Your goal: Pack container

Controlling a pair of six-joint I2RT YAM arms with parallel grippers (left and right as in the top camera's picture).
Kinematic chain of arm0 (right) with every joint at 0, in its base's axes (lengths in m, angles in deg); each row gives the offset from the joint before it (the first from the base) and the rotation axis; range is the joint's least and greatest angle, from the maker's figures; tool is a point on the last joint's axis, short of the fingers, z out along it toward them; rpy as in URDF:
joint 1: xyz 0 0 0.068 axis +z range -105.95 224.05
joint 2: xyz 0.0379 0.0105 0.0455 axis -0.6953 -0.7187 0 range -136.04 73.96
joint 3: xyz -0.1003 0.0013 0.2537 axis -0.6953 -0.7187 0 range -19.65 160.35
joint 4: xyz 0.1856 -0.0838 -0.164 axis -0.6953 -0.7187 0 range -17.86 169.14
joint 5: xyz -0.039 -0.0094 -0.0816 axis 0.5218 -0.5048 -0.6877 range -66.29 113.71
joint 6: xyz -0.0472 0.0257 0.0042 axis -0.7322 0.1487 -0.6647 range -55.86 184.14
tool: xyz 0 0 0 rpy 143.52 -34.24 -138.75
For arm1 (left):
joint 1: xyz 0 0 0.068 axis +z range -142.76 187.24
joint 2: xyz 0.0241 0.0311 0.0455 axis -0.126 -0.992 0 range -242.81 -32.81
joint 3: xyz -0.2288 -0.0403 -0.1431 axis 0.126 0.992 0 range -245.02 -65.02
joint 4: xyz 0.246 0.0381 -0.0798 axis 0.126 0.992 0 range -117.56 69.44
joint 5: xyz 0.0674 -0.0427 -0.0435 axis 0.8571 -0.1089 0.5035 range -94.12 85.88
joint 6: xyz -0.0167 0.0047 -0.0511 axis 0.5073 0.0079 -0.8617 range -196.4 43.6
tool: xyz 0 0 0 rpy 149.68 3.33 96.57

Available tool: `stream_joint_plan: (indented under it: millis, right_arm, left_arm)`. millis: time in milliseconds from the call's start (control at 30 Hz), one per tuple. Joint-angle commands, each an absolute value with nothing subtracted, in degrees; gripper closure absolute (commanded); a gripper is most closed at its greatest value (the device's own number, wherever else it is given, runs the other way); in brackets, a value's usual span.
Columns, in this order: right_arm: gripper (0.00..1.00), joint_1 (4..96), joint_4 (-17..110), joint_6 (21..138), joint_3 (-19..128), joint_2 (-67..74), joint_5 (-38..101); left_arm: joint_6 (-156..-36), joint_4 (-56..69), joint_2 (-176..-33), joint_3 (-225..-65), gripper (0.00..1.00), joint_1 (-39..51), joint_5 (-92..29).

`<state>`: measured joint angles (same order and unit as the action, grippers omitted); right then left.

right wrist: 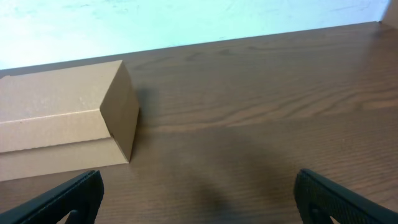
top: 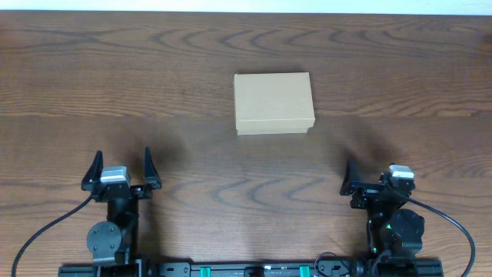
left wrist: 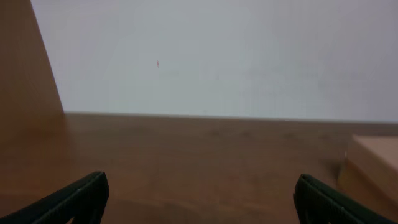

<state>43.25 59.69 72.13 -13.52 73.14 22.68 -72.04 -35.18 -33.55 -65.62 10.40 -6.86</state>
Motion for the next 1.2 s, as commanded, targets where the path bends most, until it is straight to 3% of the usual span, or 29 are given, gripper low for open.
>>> stream_joint_plan:
  millis: [0, 200, 400, 1167]
  right_arm:
    - [0.01, 42.9, 59.7, 71.3, -13.8, 73.6, 22.9]
    - [0.01, 42.8, 59.7, 71.3, -13.8, 73.6, 22.9]
    - [0.01, 42.8, 59.7, 71.3, -13.8, 73.6, 22.9]
    - [0.01, 42.8, 59.7, 71.3, -13.8, 73.6, 22.9]
  left_arm:
    - [-71.7, -34.8, -33.0, -65.3, 0.05, 10.1, -6.5]
    - [-71.7, -32.9, -33.0, -65.3, 0.05, 10.1, -6.5]
    - [-71.7, -23.2, -33.1, -65.3, 0.05, 10.1, -6.2]
    - [-71.7, -23.3, -33.4, -65.3, 0.05, 10.1, -6.0]
